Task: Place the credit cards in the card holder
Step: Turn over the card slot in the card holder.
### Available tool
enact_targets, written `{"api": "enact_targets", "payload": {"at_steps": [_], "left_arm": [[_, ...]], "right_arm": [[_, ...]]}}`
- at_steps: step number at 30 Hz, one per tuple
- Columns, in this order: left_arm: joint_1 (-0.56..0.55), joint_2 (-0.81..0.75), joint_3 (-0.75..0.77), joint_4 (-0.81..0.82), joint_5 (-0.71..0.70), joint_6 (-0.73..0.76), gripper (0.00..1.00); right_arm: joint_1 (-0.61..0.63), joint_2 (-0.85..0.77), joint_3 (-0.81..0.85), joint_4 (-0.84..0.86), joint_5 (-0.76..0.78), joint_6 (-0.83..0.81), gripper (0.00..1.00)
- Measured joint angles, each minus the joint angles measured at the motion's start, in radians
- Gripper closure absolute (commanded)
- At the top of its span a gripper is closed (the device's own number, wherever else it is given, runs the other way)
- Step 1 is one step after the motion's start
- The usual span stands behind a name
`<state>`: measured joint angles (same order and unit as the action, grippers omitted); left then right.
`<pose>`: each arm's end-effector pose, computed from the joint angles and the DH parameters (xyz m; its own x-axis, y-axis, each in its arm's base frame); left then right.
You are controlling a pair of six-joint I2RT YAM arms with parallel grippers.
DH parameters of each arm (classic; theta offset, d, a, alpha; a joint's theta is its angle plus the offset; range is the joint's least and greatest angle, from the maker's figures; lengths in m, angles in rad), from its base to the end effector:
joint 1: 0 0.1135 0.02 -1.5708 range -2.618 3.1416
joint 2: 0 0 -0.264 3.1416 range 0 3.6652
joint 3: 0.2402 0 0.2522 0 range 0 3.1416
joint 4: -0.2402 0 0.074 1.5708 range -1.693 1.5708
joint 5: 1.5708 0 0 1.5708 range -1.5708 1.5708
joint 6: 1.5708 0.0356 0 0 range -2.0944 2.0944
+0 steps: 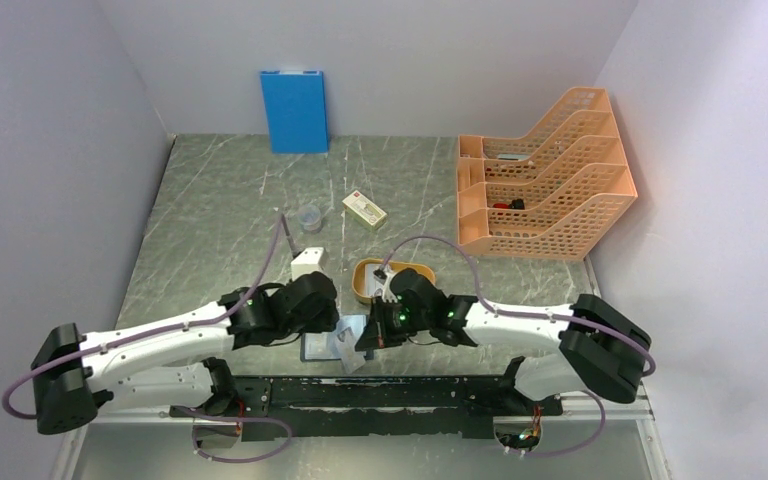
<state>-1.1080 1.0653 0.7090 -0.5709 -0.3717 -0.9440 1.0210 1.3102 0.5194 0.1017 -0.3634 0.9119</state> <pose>0.1040 -0.1794 0.2295 -0.8059 -0.0750 -0.5873 0.1427 0.9381 -0.3156 0.1197 0.2195 0.1684 -0.9469 -0.1307 -0.2938 -0.3130 0.5845 0.7486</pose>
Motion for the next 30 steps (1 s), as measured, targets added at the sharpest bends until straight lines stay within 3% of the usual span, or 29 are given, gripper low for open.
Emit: {"api": "enact_targets", "payload": {"at_steps": [13,23,30], "left_arm": [[0.000,-0.165,-0.102,-0.074,-0.055,-0.045,0.58],[0.000,-0.172,-0.162,-0.084,-0.115,-0.097,0.59],[0.000,-0.174,-0.223,-0.109,-0.140,-0.200,0.61]], "right_arm": [[0.043,0.191,0.115,0.028,0.013,0.000,1.00],[0.026,0.017,0.081,-0.010,0.110,0.013,1.00],[-0.003,0.059,0.011,0.023,0.135,0.077,1.00]]}}
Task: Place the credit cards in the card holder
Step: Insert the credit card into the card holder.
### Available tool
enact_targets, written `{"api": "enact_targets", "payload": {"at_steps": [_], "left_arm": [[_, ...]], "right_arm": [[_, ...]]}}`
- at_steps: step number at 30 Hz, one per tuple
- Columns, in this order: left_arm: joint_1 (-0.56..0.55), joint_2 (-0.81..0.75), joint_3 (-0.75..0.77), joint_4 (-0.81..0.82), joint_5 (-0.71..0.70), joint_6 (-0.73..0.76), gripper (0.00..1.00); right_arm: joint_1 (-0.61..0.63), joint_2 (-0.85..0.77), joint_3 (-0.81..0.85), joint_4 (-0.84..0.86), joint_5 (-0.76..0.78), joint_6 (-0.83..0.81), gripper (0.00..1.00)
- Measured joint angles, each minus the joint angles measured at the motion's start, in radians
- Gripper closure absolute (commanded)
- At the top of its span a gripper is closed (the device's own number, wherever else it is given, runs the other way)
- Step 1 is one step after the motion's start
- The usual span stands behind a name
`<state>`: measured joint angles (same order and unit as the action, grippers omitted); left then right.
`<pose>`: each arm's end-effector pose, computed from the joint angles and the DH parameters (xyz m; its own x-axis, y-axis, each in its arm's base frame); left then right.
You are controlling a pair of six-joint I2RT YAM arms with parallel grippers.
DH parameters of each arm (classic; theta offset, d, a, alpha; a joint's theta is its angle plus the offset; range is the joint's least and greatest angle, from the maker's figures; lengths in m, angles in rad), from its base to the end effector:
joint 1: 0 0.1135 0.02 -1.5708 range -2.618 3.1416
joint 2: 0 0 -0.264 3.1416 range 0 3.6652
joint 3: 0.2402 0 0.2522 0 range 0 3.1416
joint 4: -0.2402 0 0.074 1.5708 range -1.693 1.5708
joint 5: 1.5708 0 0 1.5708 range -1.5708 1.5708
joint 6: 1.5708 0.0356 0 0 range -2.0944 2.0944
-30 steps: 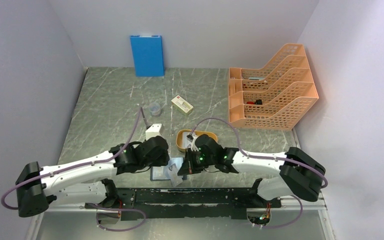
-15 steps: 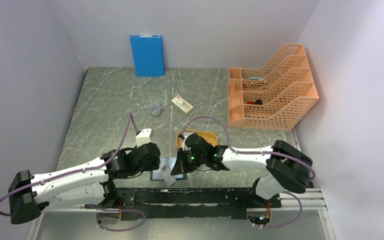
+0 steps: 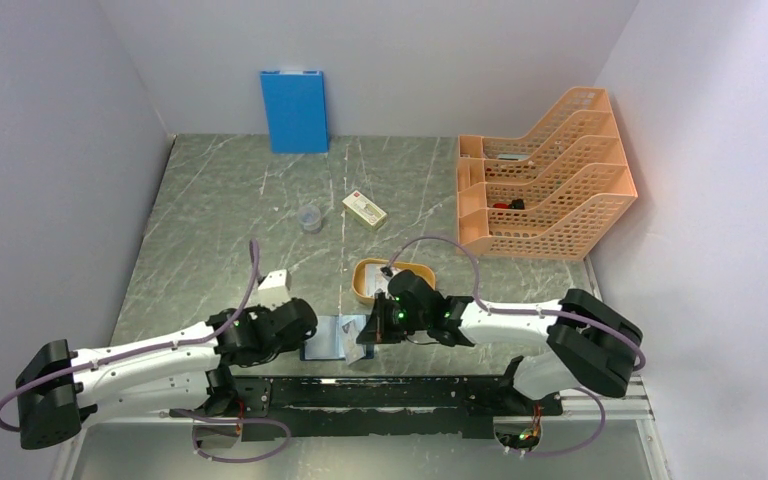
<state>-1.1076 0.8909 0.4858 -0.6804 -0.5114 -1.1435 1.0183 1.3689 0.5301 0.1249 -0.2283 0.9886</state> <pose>0.0834 -0.1280 0.1845 -0.7810 -0.2125 -0.5873 -0.0786 0.9663 -0.2451 0.1283 0.2235 0.1589 -0.9565 -0.0011 -0.2918 -0.2182 0.6666 0.7128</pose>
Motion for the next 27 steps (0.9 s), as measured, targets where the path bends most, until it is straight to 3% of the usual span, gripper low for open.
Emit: {"api": "enact_targets", "payload": {"at_steps": [8,27], "left_arm": [[0.000,-0.042,-0.114,-0.005,0.031,-0.103,0.62],[0.000,-0.018,-0.122,0.037,0.065,-0.121,0.66]], "right_arm": [[-0.011,0.072,-0.016,0.106,-0.039,0.038,1.00],[-0.012,0.145,-0.016,0.204,-0.075,0.082,1.00]]}}
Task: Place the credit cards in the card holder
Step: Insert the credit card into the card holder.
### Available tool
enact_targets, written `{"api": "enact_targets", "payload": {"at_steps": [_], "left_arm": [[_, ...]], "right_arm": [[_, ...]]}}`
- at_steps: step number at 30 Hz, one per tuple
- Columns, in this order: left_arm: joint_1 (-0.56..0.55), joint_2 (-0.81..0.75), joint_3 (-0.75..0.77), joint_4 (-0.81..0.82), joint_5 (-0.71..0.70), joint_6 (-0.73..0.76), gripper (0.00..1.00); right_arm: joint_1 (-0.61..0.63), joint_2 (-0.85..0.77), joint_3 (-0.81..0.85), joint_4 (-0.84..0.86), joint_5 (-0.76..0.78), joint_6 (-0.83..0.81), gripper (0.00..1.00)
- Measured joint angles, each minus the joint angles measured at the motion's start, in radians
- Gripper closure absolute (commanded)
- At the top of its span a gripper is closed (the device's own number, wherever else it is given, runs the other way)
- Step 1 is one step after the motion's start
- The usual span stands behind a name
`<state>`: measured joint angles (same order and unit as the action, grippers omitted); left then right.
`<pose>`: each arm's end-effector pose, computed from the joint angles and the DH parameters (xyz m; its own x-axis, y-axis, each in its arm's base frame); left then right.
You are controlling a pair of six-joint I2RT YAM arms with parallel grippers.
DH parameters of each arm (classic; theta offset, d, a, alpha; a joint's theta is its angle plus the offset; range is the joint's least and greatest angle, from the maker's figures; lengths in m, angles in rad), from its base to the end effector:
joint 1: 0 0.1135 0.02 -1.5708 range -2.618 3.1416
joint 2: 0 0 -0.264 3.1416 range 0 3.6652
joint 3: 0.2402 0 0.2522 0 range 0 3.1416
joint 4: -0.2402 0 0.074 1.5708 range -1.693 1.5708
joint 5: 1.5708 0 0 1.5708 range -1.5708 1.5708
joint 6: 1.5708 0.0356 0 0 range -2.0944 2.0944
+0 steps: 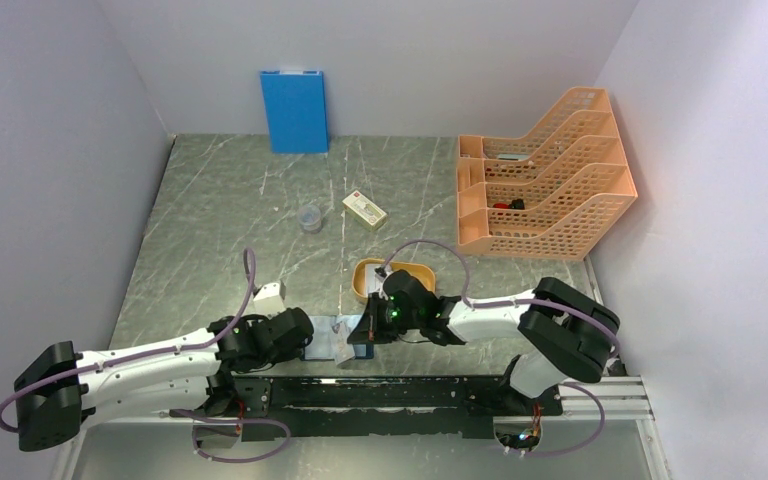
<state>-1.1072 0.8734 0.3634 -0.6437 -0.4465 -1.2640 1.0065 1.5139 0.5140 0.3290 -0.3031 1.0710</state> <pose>0.0748 -0.1152 0.1516 -0.8180 -0.2867 -0.4987 -0.1697 0.9486 -0.2670 0.1367 0.2359 0.1363 -0.9769 0.0229 -0.2125 -0.1546 0.6110 0.7764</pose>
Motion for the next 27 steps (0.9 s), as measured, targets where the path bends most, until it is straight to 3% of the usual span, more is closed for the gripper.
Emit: {"api": "enact_targets", "payload": {"at_steps": [27], "left_arm": [[0.000,-0.015,-0.006,0.001,0.002,0.008,0.67]], "right_arm": [[-0.026,-0.017,0.027,-0.049,0.030,0.051,1.00]]}}
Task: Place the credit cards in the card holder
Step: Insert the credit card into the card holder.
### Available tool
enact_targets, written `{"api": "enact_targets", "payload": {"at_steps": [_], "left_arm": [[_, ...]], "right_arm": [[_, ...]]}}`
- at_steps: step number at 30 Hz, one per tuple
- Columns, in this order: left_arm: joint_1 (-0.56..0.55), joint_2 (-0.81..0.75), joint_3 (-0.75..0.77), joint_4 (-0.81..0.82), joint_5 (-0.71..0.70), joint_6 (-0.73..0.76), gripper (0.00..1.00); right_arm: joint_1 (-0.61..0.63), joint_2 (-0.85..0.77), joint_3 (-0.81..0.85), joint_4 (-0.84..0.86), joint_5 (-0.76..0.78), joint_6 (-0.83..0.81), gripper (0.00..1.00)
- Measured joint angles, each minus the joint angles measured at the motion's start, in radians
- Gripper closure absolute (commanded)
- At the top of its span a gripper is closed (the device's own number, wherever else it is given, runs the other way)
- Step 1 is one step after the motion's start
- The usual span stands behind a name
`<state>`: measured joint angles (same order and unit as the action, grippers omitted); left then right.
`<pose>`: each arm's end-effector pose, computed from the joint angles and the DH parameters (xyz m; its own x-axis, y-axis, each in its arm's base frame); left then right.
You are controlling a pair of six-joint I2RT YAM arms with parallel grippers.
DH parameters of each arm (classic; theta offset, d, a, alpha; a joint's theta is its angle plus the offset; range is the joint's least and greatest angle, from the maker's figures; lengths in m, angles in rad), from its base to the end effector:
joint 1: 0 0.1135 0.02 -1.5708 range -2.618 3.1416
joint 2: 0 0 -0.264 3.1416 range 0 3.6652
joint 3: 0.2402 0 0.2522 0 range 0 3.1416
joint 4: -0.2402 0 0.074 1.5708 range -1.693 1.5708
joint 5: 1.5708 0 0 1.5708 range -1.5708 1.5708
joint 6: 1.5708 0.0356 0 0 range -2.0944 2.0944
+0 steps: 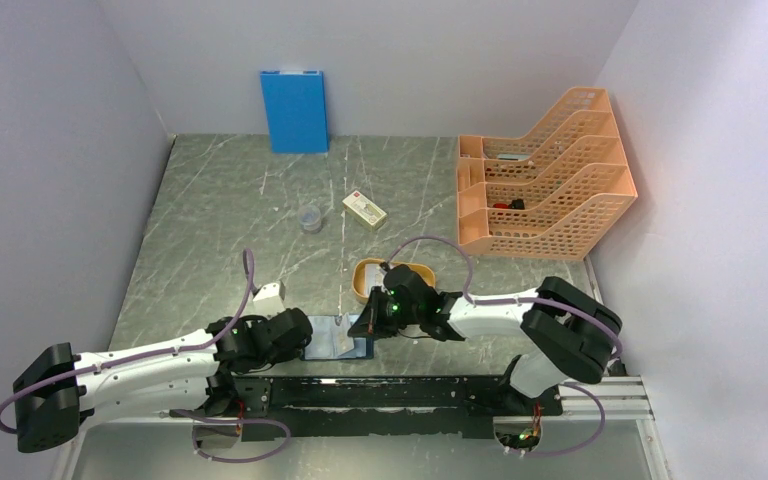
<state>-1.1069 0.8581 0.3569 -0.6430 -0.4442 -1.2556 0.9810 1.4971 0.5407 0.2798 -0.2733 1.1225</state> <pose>0.0741 -0.1138 0.1515 -0.8184 -0.2829 -0.5002 -0.1616 0.9486 -0.2721 0.1451 0.2341 0.1434 -0.9776 0.0995 -0.1856 -0.0837 0.6253 0.7759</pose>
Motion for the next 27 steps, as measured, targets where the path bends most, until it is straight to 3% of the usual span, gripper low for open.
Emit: {"api": "enact_targets", "payload": {"at_steps": [27], "left_arm": [[0.000,-0.012,-0.020,0.036,0.015,0.001,0.70]], "right_arm": [[0.031,0.095,-0.051,0.198,0.048,0.050,1.00]]}}
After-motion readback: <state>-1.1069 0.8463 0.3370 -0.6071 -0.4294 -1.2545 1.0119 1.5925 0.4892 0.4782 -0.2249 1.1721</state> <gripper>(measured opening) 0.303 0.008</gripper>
